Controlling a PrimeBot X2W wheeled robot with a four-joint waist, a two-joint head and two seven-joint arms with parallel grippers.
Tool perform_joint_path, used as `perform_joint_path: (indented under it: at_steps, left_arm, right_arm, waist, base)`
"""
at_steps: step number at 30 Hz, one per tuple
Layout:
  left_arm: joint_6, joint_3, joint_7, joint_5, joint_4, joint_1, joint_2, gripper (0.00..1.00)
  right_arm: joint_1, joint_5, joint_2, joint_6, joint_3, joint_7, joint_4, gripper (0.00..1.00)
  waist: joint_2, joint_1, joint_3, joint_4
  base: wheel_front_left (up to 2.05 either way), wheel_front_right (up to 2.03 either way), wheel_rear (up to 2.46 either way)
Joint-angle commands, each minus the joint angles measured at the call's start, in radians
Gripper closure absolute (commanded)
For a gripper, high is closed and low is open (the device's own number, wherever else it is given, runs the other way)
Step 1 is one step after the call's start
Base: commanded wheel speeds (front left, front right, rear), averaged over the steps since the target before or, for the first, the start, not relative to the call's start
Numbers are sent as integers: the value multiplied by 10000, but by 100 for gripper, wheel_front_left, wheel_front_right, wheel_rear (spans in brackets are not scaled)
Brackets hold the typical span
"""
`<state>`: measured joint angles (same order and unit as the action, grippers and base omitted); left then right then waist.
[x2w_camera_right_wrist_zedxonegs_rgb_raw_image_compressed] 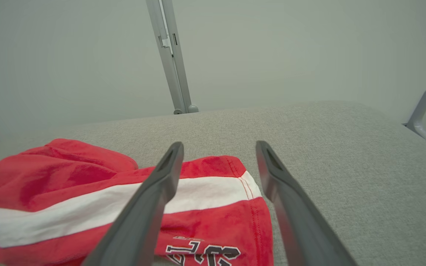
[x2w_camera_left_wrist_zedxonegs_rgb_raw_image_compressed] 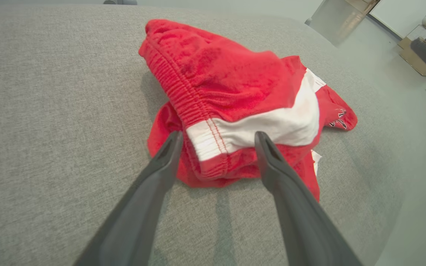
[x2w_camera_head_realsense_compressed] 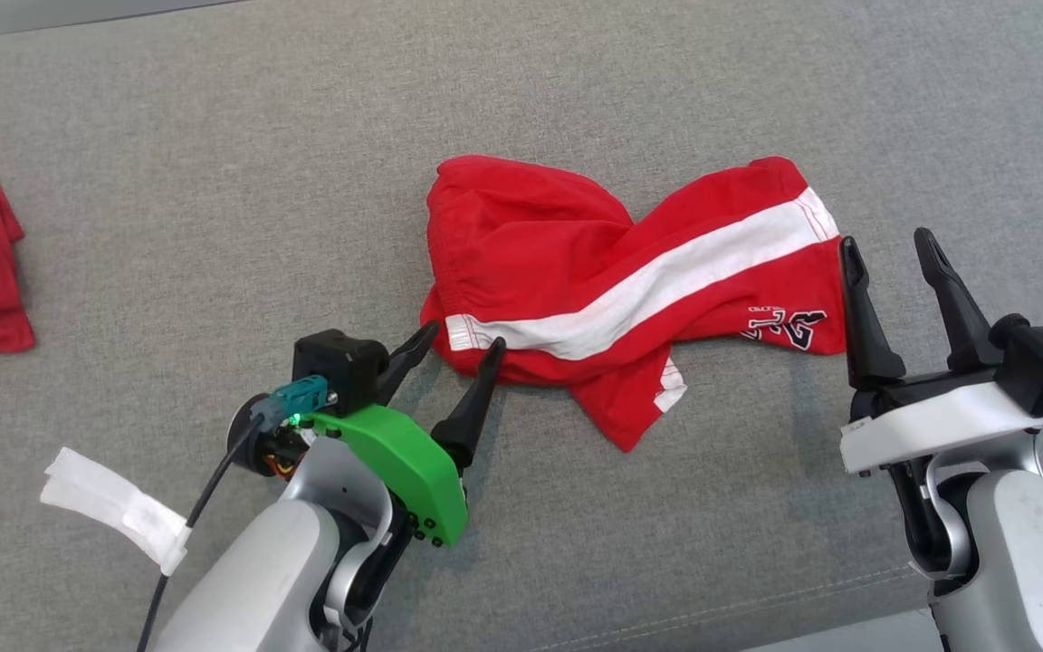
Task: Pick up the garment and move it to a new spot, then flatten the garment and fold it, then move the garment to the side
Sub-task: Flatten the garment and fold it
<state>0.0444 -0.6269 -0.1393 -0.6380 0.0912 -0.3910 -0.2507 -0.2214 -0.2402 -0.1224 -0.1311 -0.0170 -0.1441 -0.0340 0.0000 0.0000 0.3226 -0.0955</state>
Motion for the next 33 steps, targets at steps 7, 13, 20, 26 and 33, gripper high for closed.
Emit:
perform_joint_path:
  at_steps: [7, 13, 20, 26, 33]
  left_arm:
    - [-119, -13, -85, -141, 417, -372, -33, 25]
    - [-126, -98, -7, 23, 412, -458, -113, 100]
    - [65, -58, 211, 298, 86, -568, -224, 100]
    - [208, -56, 242, 484, -245, -685, -314, 100]
    - [230, -113, 253, 586, -420, -903, -362, 100]
  right_arm:
    - [-176, -58, 29, 7, -5, -188, -139, 0]
    - [-242, -27, 46, 7, 63, -249, -211, 0]
    - [-472, -102, -243, 7, 465, -247, -667, 0]
    - [-1144, -322, -681, 7, 647, -315, -2047, 0]
    - [-2470, -688, -1096, 7, -95, -532, -4154, 0]
  waist:
    - [0, 0, 156, -105]
    - [0, 0, 197, -104]
    - [0, 0, 344, -5]
    - [0, 0, 779, 153]
    - [0, 0, 1297, 394]
  base:
    - [0, 0, 0]
    - [0, 0, 0]
    - [0, 0, 0]
    - [0, 0, 0]
    - [0, 0, 0]
